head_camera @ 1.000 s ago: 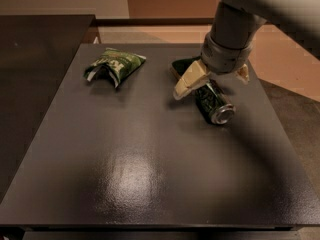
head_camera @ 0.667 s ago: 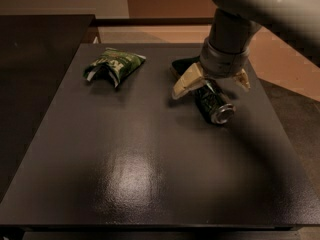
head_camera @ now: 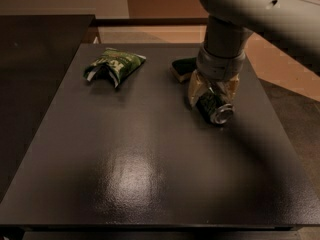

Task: Place green can upright

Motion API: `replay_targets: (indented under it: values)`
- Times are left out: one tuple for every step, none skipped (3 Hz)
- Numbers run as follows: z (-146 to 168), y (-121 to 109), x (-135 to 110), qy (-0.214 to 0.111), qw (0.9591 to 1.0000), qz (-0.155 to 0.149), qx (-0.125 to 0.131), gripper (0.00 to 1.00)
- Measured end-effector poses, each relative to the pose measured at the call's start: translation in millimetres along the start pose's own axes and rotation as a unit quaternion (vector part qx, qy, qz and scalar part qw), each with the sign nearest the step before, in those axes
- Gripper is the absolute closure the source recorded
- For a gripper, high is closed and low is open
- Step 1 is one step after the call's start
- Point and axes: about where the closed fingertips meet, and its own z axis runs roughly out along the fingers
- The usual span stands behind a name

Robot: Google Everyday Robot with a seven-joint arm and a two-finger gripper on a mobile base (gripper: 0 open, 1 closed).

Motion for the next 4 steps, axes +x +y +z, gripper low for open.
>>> replay_targets:
  values:
    - [-5,2,-1,-0.011,0.9999,-0.006,0.002,0.64]
    - [-20,2,-3,-0.054,0.998,-0.031,-0.009,0.87]
    - [-40,1,-6,-0.128,0.9885,-0.078,-0.022,1.0]
    - [-51,3,0,-0.199,0.9701,-0.131,-0.048,1.0]
